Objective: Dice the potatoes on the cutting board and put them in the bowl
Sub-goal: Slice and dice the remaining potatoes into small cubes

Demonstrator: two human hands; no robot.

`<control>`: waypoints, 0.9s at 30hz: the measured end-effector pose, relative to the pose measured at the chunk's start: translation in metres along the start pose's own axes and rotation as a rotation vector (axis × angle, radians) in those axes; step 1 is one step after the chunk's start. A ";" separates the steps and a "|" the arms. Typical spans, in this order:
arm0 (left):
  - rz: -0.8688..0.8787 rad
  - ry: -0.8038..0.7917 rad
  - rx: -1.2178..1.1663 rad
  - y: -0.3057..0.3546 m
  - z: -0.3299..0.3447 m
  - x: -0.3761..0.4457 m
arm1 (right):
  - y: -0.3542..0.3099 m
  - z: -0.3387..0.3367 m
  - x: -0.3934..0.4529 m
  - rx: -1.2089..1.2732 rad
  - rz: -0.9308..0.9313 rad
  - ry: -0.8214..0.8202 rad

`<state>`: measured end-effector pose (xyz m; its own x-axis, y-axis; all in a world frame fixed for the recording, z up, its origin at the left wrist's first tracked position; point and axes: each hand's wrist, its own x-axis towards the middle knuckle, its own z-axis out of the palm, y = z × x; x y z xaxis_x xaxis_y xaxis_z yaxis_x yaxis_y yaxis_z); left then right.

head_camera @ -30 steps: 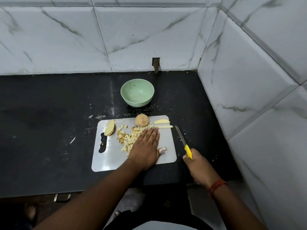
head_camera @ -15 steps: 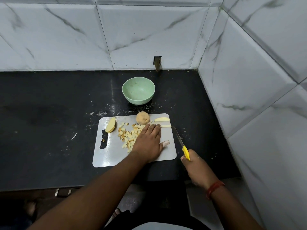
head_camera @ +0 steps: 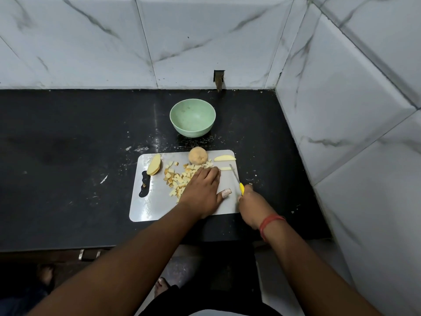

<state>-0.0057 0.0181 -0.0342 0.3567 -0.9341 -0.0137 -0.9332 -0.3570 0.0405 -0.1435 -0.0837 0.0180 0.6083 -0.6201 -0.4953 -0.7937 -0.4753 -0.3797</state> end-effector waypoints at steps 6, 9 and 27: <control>0.004 0.026 0.017 0.002 -0.002 0.003 | 0.010 0.006 -0.011 -0.013 -0.002 -0.064; 0.002 0.015 0.018 0.001 -0.002 0.002 | 0.019 0.010 -0.020 0.015 0.015 -0.067; -0.004 0.070 -0.019 0.003 0.002 0.007 | 0.015 0.001 -0.008 -0.033 -0.011 -0.043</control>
<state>-0.0057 0.0104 -0.0359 0.3628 -0.9302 0.0555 -0.9312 -0.3596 0.0592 -0.1599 -0.0850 0.0150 0.6156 -0.5876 -0.5251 -0.7862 -0.5028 -0.3592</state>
